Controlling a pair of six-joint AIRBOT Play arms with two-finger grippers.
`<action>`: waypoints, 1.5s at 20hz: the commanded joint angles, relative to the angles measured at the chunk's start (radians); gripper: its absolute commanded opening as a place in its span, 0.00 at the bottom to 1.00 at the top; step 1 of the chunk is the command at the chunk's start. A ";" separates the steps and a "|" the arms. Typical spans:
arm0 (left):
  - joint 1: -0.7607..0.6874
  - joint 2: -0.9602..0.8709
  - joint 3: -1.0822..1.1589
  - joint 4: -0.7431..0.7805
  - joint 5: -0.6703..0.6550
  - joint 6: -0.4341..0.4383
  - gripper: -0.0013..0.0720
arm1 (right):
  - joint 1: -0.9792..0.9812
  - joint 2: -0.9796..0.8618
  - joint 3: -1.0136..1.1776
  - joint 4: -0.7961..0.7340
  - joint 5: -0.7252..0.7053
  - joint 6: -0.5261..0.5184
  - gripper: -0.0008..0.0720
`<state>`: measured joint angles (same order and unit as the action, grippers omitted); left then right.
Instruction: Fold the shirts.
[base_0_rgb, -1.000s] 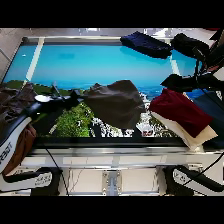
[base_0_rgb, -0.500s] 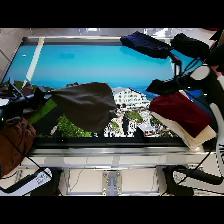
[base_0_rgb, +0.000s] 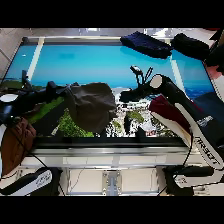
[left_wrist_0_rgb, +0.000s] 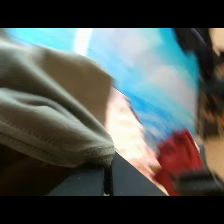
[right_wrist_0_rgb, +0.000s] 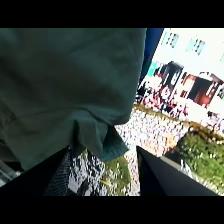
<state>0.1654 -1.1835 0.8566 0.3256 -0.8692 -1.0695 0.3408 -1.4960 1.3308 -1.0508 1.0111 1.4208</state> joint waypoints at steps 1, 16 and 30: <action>-0.192 -0.043 0.046 -0.073 -0.003 0.050 0.03 | -0.010 -0.001 0.089 -0.082 0.050 -0.002 0.62; -0.672 -0.375 0.412 -0.154 0.006 0.063 0.03 | -0.376 0.010 0.565 -0.254 0.491 0.072 0.62; -0.269 -0.299 0.411 -0.097 -0.332 0.048 0.03 | -0.275 -0.197 0.046 0.016 0.260 0.051 0.62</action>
<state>-0.1268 -1.4853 1.2675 0.2028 -1.1549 -1.0145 0.0284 -1.6218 1.4590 -1.0988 1.3384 1.4769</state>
